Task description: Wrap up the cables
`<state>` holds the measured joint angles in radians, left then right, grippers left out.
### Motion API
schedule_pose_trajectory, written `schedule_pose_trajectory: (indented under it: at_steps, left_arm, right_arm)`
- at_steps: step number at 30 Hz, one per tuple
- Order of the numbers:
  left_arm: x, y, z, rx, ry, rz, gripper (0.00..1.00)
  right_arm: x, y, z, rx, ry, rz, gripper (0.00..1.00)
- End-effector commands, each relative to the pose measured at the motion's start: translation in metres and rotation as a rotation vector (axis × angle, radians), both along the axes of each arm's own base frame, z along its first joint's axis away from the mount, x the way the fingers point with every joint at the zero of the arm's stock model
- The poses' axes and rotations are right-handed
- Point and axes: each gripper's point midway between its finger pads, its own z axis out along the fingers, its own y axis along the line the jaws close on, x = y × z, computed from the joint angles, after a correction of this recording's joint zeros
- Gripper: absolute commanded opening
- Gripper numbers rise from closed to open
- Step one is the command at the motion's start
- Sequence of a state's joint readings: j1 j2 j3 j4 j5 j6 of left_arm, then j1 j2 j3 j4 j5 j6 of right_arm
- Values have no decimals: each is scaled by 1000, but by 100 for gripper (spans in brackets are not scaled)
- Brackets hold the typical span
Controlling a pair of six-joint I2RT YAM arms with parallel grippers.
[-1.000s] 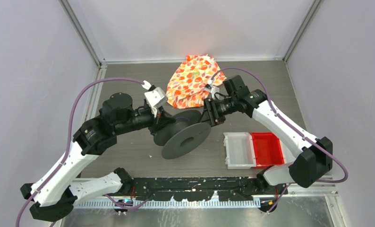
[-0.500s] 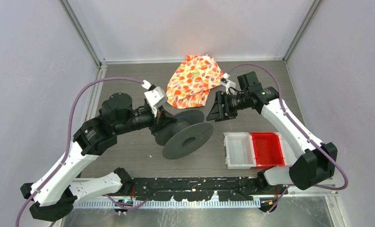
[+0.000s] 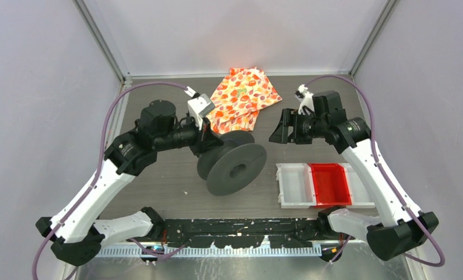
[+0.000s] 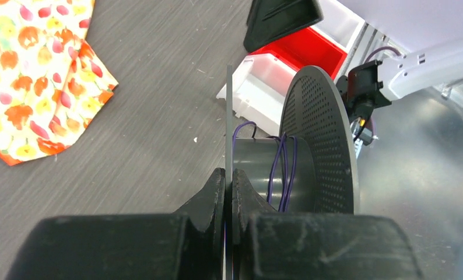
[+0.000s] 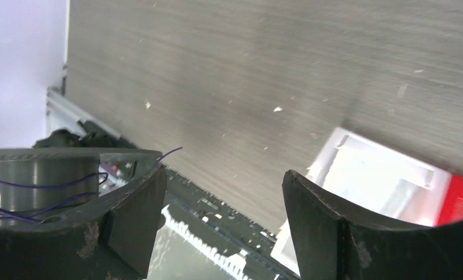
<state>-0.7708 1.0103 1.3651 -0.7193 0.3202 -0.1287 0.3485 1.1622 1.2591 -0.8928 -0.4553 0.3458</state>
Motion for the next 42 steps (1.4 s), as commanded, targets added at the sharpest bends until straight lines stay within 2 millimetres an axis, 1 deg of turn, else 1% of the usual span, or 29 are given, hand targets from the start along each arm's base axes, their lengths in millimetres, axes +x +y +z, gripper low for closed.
schedule_pose_trajectory:
  at_steps: [1, 2, 3, 4, 5, 8, 10, 13, 15, 17, 19, 21, 23, 24, 26, 28, 29, 32, 35, 37, 38, 39, 41, 42]
  left_arm:
    - [8, -10, 21, -128, 120, -58, 0]
    - [16, -8, 20, -165, 168, -62, 0]
    - [21, -8, 15, -197, 223, -72, 0]
    - [24, -10, 13, -232, 272, -91, 0]
    - [26, -11, 14, -271, 325, -111, 0]
    - [40, -13, 12, -334, 407, -112, 0]
    - [53, -11, 10, -371, 464, -79, 0]
    - [71, -7, 9, -451, 574, -52, 0]
    - [80, -4, 10, -500, 635, -35, 0]
    - [86, -3, 12, -537, 667, -27, 0]
    - [89, -2, 15, -561, 684, -29, 0]
    - [90, -2, 17, -570, 682, -27, 0]
    - [91, -1, 19, -582, 686, -24, 0]
    - [92, 0, 20, -591, 691, -26, 0]
    - [94, 0, 24, -612, 700, -26, 0]
    - [96, 1, 26, -626, 714, -18, 0]
    - [96, 1, 27, -631, 718, -15, 0]
    - [99, 3, 28, -638, 729, 7, 0]
    - [100, 4, 29, -642, 725, 15, 0]
    - [101, 5, 28, -643, 722, 18, 0]
    - [102, 5, 28, -644, 722, 18, 0]
    - [102, 6, 27, -644, 722, 19, 0]
    - [103, 5, 27, -644, 724, 18, 0]
    - [103, 5, 26, -645, 725, 17, 0]
  right_arm:
    - [17, -40, 17, -99, -133, -232, 81]
    - [18, -46, 18, -111, -154, -259, 85]
    - [18, -49, 19, -115, -170, -274, 88]
    - [17, -52, 19, -121, -176, -284, 91]
    - [16, -55, 19, -129, -180, -295, 92]
    - [14, -65, 19, -153, -191, -334, 93]
    - [14, -74, 19, -167, -214, -371, 99]
    - [14, -89, 20, -199, -260, -431, 100]
    - [14, -94, 24, -191, -286, -457, 100]
    - [13, -91, 27, -147, -299, -471, 100]
    - [15, -90, 25, -105, -295, -505, 99]
    - [14, -78, 23, -26, -285, -487, 91]
    - [16, -65, 21, 50, -276, -456, 77]
    - [18, -56, 24, 93, -284, -429, 75]
    - [17, -38, 28, 161, -307, -324, 75]
    - [15, -24, 34, 212, -356, -230, 76]
    - [14, -22, 36, 217, -388, -205, 76]
    - [14, -29, 46, 208, -524, -205, 71]
    - [14, -36, 53, 187, -640, -204, 63]
    - [11, -39, 56, 152, -665, -192, 64]
    - [10, -41, 55, 115, -664, -170, 66]
    - [8, -42, 50, 82, -637, -151, 69]
    - [-4, -32, 48, 70, -623, -36, 79]
    - [-7, -29, 48, 71, -619, -5, 80]
